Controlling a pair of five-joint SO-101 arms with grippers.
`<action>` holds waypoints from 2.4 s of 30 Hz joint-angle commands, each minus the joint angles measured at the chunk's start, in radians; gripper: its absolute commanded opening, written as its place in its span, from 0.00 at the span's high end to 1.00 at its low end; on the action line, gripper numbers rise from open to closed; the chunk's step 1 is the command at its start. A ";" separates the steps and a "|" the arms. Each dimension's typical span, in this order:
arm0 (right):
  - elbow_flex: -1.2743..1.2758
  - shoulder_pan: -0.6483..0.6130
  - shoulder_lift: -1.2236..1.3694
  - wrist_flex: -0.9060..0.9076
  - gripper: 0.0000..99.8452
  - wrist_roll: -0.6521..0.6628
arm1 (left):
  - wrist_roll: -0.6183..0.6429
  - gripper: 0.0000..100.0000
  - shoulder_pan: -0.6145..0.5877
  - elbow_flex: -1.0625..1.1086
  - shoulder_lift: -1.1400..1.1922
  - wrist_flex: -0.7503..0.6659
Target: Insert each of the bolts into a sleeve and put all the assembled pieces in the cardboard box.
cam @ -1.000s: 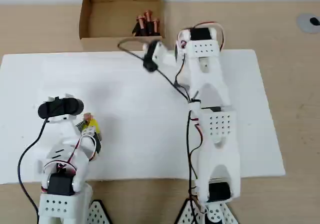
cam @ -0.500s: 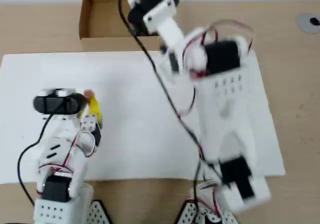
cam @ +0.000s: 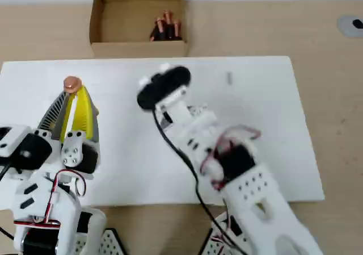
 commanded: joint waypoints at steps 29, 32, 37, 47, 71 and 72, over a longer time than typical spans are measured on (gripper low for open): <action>0.717 -0.361 -0.515 -0.939 0.99 0.114 | 0.092 1.00 0.210 -0.112 -0.004 0.137; 0.717 -0.361 -0.515 -0.937 0.99 0.114 | 0.060 1.00 0.210 -0.120 -0.004 0.137; 0.717 -0.361 -0.515 -0.937 0.99 0.114 | 0.048 1.00 0.210 -0.120 -0.004 0.138; 0.717 -0.361 -0.515 -0.937 0.99 0.114 | 0.052 1.00 0.229 -0.051 -0.004 0.138; 0.627 -0.242 -0.507 -0.844 0.99 0.066 | 0.048 1.00 0.230 0.000 -0.004 0.301; 0.605 -0.242 -0.507 -0.799 0.99 0.054 | 0.046 1.00 0.230 0.000 -0.004 0.301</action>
